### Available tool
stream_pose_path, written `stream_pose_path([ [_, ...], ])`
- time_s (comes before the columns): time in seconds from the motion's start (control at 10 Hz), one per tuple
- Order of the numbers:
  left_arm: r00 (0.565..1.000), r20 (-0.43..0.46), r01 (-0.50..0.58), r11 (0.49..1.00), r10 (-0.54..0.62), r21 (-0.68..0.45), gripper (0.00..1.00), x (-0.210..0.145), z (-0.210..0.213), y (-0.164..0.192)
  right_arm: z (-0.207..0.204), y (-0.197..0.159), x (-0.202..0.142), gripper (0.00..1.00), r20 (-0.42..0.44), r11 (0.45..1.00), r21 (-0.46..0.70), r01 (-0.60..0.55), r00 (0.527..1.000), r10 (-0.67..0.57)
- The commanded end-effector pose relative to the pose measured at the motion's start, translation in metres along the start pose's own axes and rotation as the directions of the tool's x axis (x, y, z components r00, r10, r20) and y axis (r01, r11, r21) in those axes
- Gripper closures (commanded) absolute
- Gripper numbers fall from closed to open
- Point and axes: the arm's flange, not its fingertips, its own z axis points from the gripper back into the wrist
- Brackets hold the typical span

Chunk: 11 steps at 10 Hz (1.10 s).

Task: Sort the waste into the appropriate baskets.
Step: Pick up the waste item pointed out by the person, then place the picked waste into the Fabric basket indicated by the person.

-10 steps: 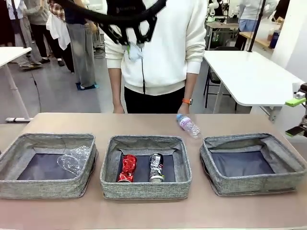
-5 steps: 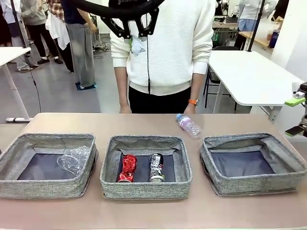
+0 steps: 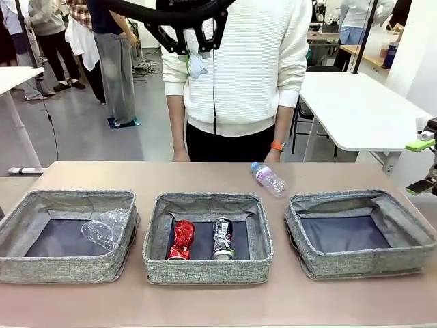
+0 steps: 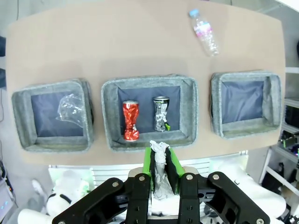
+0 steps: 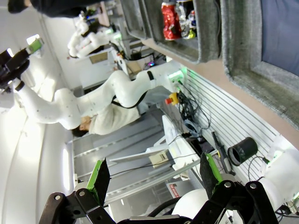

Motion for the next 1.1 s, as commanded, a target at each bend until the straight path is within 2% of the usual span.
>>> stream_pose_path([
  [0.0,1.0,0.009,-0.003,1.0,0.003,0.007,0.86,-0.0014,0.0029,0.0027,-0.0002,0.0039,-0.0017,0.0,0.002,1.0,0.007,0.009,1.0,-0.009],
  [1.0,1.0,0.009,-0.003,1.0,0.003,0.007,0.86,-0.0014,0.0029,0.0027,-0.0002,0.0039,-0.0017,0.0,0.002,1.0,0.007,0.009,1.0,-0.009],
])
